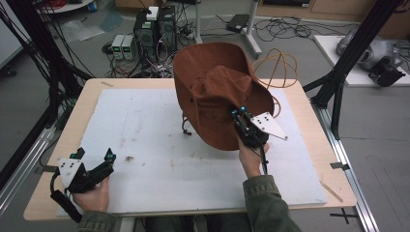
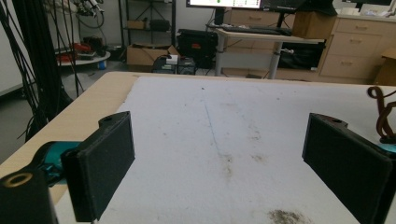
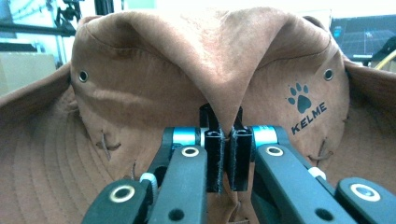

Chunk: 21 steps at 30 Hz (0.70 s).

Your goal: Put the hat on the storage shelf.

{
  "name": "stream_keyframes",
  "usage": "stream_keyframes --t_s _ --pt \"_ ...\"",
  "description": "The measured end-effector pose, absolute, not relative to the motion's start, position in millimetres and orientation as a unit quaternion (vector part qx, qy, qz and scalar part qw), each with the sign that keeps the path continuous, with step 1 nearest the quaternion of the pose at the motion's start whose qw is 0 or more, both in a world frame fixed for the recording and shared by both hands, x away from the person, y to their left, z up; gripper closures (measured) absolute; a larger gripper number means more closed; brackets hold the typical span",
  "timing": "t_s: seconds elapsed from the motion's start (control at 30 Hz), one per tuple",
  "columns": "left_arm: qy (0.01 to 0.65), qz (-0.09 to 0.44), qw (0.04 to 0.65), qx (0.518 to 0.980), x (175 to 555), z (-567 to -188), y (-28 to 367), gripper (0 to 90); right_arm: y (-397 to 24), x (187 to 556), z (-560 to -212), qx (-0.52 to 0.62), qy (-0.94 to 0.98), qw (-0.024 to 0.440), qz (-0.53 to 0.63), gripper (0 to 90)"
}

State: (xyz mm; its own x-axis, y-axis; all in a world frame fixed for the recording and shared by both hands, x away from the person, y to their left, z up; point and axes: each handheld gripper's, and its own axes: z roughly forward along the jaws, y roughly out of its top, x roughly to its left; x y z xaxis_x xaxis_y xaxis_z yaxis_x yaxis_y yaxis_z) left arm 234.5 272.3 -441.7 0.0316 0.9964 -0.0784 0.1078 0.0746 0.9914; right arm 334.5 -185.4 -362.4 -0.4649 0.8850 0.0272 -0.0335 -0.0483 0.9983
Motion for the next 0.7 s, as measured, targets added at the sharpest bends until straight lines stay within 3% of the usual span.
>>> stream_keyframes --t_s 0.27,0.7 --pt "0.537 0.443 0.501 0.514 235 -442 273 9.5 -192 332 -343 0.351 0.573 0.383 0.634 88.1" --pt "0.535 0.442 0.498 0.52 237 -443 269 9.5 -231 348 -278 0.372 0.541 0.436 0.615 87.9"
